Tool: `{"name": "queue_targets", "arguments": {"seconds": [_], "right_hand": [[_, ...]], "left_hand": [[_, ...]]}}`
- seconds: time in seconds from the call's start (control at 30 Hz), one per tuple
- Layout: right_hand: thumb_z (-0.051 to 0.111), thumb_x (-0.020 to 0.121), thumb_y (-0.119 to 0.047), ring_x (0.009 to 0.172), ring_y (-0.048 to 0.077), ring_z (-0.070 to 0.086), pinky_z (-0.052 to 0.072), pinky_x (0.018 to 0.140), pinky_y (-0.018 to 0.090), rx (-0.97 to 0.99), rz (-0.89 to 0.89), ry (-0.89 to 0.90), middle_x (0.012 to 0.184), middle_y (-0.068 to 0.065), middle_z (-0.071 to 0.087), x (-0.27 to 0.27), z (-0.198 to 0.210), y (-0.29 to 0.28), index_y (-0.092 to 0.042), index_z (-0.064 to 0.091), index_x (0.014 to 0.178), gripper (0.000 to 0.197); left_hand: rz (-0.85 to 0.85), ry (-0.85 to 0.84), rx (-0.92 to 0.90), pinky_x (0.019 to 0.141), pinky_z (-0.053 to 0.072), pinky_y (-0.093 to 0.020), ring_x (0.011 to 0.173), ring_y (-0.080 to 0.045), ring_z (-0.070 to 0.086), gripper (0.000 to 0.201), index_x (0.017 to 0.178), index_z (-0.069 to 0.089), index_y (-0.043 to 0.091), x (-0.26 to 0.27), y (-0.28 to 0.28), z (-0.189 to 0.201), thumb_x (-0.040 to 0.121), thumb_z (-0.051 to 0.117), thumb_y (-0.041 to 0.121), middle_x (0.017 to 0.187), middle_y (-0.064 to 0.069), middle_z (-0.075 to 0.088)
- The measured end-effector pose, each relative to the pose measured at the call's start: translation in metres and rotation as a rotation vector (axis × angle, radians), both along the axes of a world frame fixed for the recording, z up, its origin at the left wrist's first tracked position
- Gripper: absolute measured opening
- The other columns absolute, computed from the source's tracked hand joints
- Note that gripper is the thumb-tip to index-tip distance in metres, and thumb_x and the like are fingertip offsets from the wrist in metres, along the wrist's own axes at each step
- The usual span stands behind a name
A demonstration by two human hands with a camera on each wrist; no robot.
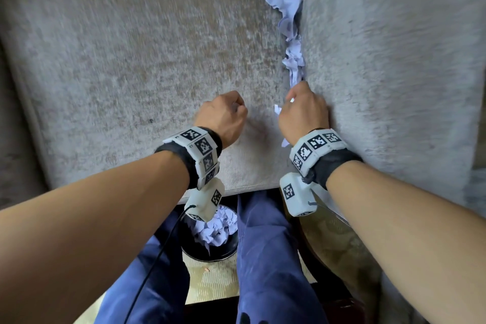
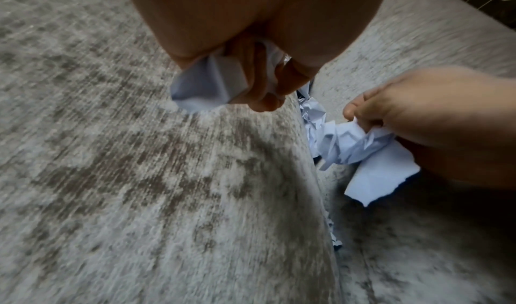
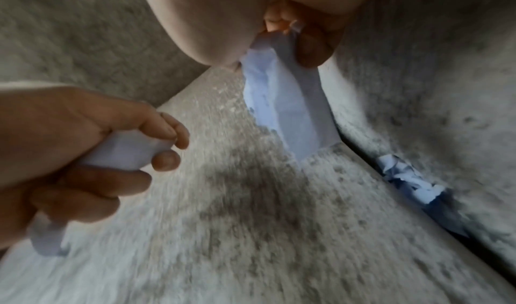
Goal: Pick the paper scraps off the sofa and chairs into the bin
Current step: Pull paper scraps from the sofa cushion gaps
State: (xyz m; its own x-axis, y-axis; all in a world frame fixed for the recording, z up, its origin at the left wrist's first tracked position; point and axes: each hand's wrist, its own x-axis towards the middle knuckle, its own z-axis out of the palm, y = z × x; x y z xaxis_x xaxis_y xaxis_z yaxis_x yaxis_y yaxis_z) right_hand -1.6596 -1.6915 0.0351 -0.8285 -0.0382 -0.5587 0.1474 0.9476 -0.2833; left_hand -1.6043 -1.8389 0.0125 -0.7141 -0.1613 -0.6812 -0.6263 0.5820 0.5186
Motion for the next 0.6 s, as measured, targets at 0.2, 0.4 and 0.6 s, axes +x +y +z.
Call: {"name": "queue_targets", "arguments": {"seconds": [0.2,0.4,0.6], "right_hand": [[0.042,0.094,-0.006,0.095,0.034,0.063,0.044,0.075,0.034,-0.033,-0.008,-0.009,0.101,0.017,0.069,0.000,0.006,0.011,-0.001,0.065,0.094,0.023],[0.048,0.088,-0.023,0.053,0.029,0.044,0.035,0.056,0.032,-0.131,-0.134,0.087,0.063,0.014,0.060,0.017,0.002,0.023,-0.013,0.047,0.064,0.027],[0.054,0.085,-0.014,0.064,0.028,0.047,0.036,0.056,0.031,-0.152,-0.082,0.009,0.079,0.014,0.064,0.017,0.003,0.032,-0.014,0.056,0.091,0.006]], "left_hand": [[-0.017,-0.007,-0.010,0.061,0.049,-0.029,0.075,-0.024,0.063,0.021,0.085,0.061,0.020,-0.008,0.012,-0.005,0.092,0.041,0.022,0.076,0.000,0.064],[-0.106,0.016,-0.051,0.062,0.040,-0.027,0.080,-0.025,0.060,0.013,0.096,0.061,0.025,-0.034,0.039,-0.004,0.092,0.051,0.032,0.083,0.002,0.063],[-0.188,0.063,-0.054,0.062,0.051,-0.034,0.079,-0.029,0.063,0.047,0.134,0.045,0.038,-0.065,0.068,-0.006,0.088,0.053,0.031,0.087,-0.003,0.068]]}}
